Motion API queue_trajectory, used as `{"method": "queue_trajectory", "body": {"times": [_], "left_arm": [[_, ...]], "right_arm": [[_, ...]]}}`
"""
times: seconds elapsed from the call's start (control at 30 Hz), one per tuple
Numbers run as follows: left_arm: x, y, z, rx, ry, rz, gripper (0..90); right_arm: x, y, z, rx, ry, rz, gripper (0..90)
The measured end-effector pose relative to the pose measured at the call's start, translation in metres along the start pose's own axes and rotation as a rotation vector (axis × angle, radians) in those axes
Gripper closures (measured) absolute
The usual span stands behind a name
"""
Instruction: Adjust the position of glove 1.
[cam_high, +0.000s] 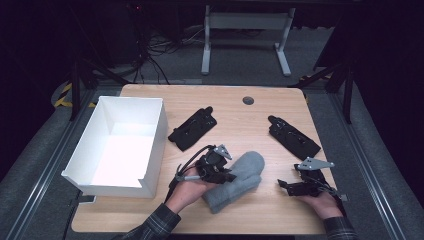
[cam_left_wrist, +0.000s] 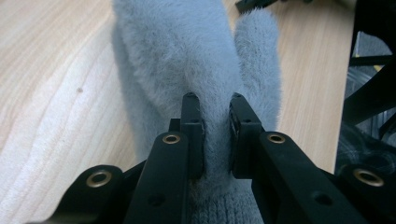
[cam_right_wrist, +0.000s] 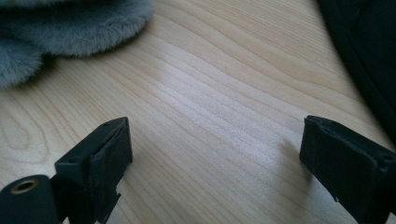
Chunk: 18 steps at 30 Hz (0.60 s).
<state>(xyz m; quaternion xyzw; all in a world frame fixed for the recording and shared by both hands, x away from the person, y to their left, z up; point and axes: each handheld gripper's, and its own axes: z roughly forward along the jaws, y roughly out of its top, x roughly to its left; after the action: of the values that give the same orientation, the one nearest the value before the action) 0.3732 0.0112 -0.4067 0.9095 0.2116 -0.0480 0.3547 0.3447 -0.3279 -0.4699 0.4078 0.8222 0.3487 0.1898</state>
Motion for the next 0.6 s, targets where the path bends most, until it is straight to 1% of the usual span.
{"method": "queue_trajectory", "body": {"times": [0.1,0.13,0.2,0.23,0.33,0.4,0.5,0.53,0.6], "left_arm": [[-0.001,0.000,0.002,0.003,0.003,0.006,76.1],[-0.001,0.000,0.002,0.005,0.003,0.004,73.7],[-0.001,0.001,-0.001,-0.001,0.002,-0.005,67.1],[0.000,0.002,-0.002,-0.011,-0.001,0.003,63.6],[0.000,0.006,-0.008,-0.043,0.013,0.012,50.1],[0.002,0.009,-0.012,-0.062,0.019,0.021,44.1],[0.006,0.017,-0.013,-0.064,0.031,0.030,34.6],[0.007,0.019,-0.013,-0.068,0.037,0.025,31.9],[0.011,0.025,-0.009,-0.062,0.037,0.034,27.5]], "right_arm": [[0.000,0.000,0.000,0.000,0.000,0.000,9.7],[0.000,0.000,0.000,0.000,0.000,0.000,9.7],[0.000,0.000,0.000,0.000,0.000,0.000,9.7],[0.000,0.000,0.000,0.000,0.000,0.000,9.7],[0.000,0.000,0.000,0.000,0.000,0.001,9.7],[0.000,0.000,0.000,0.000,0.000,0.001,9.7],[0.000,0.000,0.000,0.000,0.000,0.001,9.7],[0.000,0.000,0.000,0.000,0.000,0.000,9.7],[0.000,0.000,0.000,0.000,0.000,0.000,9.7]]}}
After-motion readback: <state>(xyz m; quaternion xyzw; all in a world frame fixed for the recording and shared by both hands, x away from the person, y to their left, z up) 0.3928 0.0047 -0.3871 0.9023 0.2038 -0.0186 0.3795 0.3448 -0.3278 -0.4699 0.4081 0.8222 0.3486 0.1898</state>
